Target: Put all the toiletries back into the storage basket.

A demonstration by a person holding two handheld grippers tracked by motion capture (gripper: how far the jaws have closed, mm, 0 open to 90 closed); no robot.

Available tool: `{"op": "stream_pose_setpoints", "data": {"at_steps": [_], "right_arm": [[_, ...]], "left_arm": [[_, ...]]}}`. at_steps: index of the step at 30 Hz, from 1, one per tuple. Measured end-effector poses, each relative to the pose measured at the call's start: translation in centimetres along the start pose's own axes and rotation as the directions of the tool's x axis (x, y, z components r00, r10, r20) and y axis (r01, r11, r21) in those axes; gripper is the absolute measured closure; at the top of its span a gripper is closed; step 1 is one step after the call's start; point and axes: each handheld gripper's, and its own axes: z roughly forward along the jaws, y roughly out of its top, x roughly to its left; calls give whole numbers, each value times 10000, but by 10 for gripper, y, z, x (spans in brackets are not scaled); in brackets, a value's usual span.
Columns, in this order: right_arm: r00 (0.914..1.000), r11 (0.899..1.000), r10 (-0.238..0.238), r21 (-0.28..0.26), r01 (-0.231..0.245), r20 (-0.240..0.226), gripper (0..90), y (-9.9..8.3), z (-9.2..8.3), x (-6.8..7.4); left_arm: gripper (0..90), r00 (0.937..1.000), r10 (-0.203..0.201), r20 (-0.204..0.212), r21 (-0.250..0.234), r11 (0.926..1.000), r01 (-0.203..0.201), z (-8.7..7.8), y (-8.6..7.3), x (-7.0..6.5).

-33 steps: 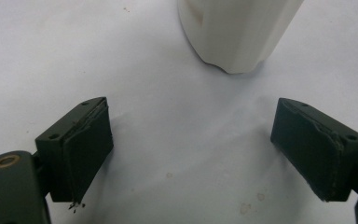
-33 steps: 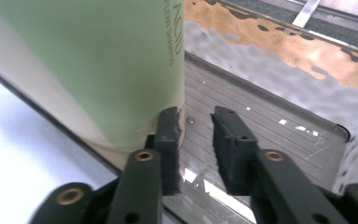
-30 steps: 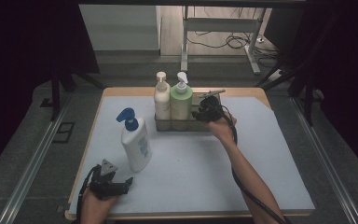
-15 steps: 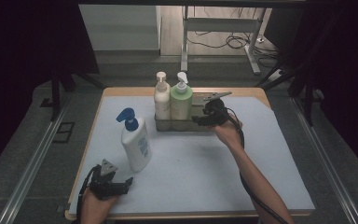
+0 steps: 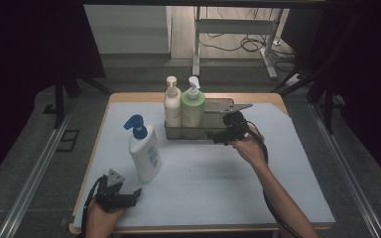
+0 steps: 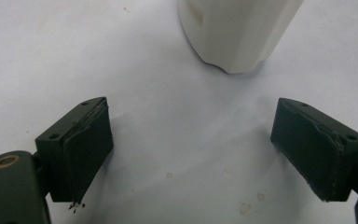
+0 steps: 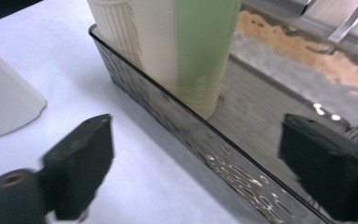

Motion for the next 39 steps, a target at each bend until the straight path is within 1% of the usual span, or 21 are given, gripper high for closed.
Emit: {"op": "stream_pose_setpoints", "data": {"at_steps": [1, 2, 6, 9, 12, 13, 14, 17, 19, 22, 24, 26, 33, 34, 35, 38, 39], "right_arm": [[10000, 10000, -70, -25, 70, 15, 5, -1, -2, 0], [9999, 9999, -153, -75, 153, 7, 0, -3, -5, 0], [9996, 9994, -272, -223, 270, -91, 0, -7, -17, 1], [9992, 9991, -384, -193, 381, -146, 0, -10, -24, 3], [9991, 9994, -214, -282, 204, -354, 0, -15, -31, 4], [9986, 9994, -103, -321, 87, -518, 0, -18, -35, 5], [9984, 9995, -91, -312, 74, -550, 0, -19, -37, 5], [9986, 9994, -200, -276, 187, -495, 0, -24, -45, 7], [9987, 9995, -296, -140, 290, -417, 0, -28, -50, 8], [9987, 9988, -481, -4, 481, -157, 0, -35, -58, 11], [9984, 9984, -555, 96, 556, -87, 0, -39, -62, 12], [9980, 9979, -626, 182, 625, 80, 0, -43, -67, 14], [9992, 9991, -387, 163, 385, 125, 0, -63, -84, 14], [9992, 9991, -387, 163, 385, 125, 0, -63, -84, 14], [9994, 9994, -322, 139, 320, 158, 0, -70, -89, 14], [9995, 9996, -258, 87, 257, 195, 0, -79, -94, 14], [9995, 9996, -258, 87, 257, 195, 0, -79, -94, 14]], "left_arm": [[122, 10000, -1, -1, -2, 10000, 1, 0, 0, 0], [122, 10000, -2, 0, -3, 10000, 2, 0, 0, 0], [122, 10000, -4, 6, 1, 10000, 4, 0, 0, 0], [122, 10000, -2, 7, 2, 10000, 2, 0, 0, 0], [122, 10000, -2, 15, 5, 10000, 2, 0, 0, 0], [122, 10000, -3, 16, 7, 10000, 3, 0, 0, 0], [122, 10000, -5, 16, 5, 10000, 5, 0, 0, 0], [122, 10000, -4, 16, 5, 10000, 4, 0, 0, 0], [122, 10000, -8, 16, 7, 10000, 8, 0, 0, 0], [122, 10000, -10, 16, 6, 10000, 10, 0, 0, 0], [122, 10000, -10, 16, 7, 10000, 10, 0, 0, 0], [122, 10000, -8, 16, 6, 10000, 8, 0, 0, 0], [122, 10000, -9, 18, 8, 10000, 9, 0, 0, 0], [122, 10000, -9, 18, 8, 10000, 9, 0, 0, 0], [122, 10000, -8, 15, 9, 10000, 8, 0, 0, 0], [122, 10000, 32, 17, 10, 10000, -32, 0, 0, 0], [122, 10000, 32, 17, 10, 10000, -32, 0, 0, 0]]}}
